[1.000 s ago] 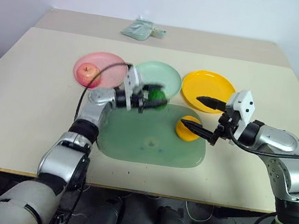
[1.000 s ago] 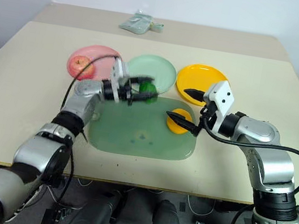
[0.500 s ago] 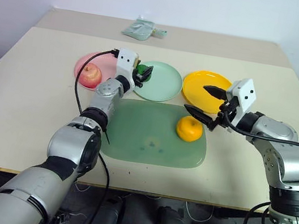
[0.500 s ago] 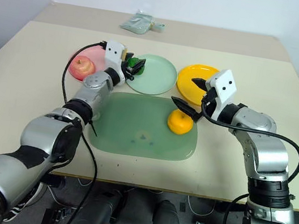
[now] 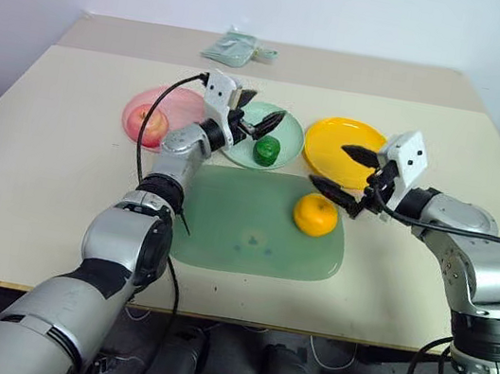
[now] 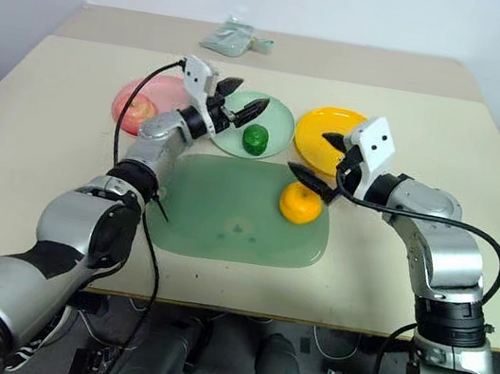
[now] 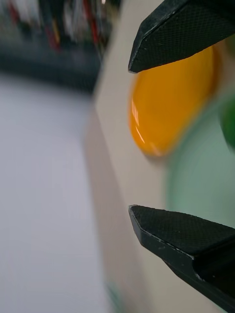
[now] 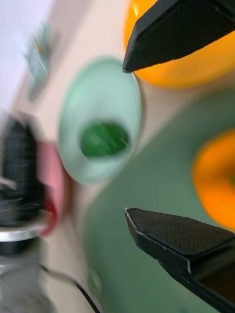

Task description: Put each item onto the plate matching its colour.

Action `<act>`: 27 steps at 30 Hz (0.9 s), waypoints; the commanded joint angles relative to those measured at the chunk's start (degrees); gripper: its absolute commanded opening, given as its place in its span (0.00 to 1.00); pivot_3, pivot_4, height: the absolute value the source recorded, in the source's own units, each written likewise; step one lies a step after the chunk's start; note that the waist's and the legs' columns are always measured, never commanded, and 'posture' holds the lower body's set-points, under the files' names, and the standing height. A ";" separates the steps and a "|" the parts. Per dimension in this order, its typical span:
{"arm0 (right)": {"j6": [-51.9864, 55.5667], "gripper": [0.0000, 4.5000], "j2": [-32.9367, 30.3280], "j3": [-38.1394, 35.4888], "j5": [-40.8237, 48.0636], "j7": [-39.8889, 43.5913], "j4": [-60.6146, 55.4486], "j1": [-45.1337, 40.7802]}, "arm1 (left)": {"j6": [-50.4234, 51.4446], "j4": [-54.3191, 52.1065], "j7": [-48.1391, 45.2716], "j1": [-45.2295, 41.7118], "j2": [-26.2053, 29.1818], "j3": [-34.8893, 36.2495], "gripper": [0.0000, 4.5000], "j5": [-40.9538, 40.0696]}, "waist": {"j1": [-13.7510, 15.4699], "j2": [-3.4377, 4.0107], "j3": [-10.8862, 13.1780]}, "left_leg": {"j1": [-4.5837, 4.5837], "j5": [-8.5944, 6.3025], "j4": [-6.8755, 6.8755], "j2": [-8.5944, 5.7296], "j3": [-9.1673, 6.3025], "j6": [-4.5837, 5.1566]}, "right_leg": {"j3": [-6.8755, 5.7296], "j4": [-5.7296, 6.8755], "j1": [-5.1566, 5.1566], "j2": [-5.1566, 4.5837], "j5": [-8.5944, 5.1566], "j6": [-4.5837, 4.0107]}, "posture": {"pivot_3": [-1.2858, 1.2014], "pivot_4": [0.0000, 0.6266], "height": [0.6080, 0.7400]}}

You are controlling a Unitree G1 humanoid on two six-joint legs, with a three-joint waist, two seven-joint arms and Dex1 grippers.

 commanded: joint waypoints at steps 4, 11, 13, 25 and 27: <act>2.23 1.00 -1.82 3.65 -2.25 0.87 -2.39 0.61 | 13.76 -15.64 -21.24 8.87 4.82 -2.87 0.98 -6.02 | -0.72 0.09 -0.05 | 0.05 0.00 -0.01 0.04 -0.04 0.00 | 0.01 0.03 0.01 0.03 0.00 -0.02 | 0.52 0.24 1.00; 2.42 1.00 -3.06 8.53 -7.74 1.55 4.05 0.77 | 24.85 -35.89 -25.24 21.66 11.42 -6.03 0.98 -8.76 | -1.09 0.08 -0.05 | 0.02 0.01 0.00 0.03 -0.12 -0.01 | 0.02 0.05 0.00 0.04 0.01 -0.04 | 0.52 0.24 1.00; 3.55 0.89 -2.60 8.73 -8.09 1.50 5.90 0.64 | 26.50 -39.20 -24.57 24.30 13.30 -6.31 1.00 -9.01 | -1.09 0.11 -0.06 | 0.04 0.00 -0.01 0.03 -0.10 -0.01 | 0.03 0.03 0.01 0.02 0.01 -0.04 | 0.52 0.24 1.00; -8.99 0.72 7.42 -3.99 -9.49 -13.46 25.36 -16.05 | 24.80 -42.58 -20.01 27.20 14.45 -5.34 1.00 -10.41 | -0.68 0.12 -0.05 | 0.05 0.01 -0.06 0.03 -0.11 -0.02 | 0.06 0.02 -0.03 0.03 0.01 -0.07 | 0.52 0.24 1.00; -14.73 0.72 8.37 -3.12 -12.45 -15.55 32.47 -19.17 | 24.22 -42.44 -19.08 27.12 13.88 -5.56 1.00 -10.35 | -0.72 0.12 -0.05 | 0.05 0.01 -0.08 0.03 -0.08 -0.02 | 0.06 0.02 -0.04 0.03 0.02 -0.07 | 0.52 0.24 1.00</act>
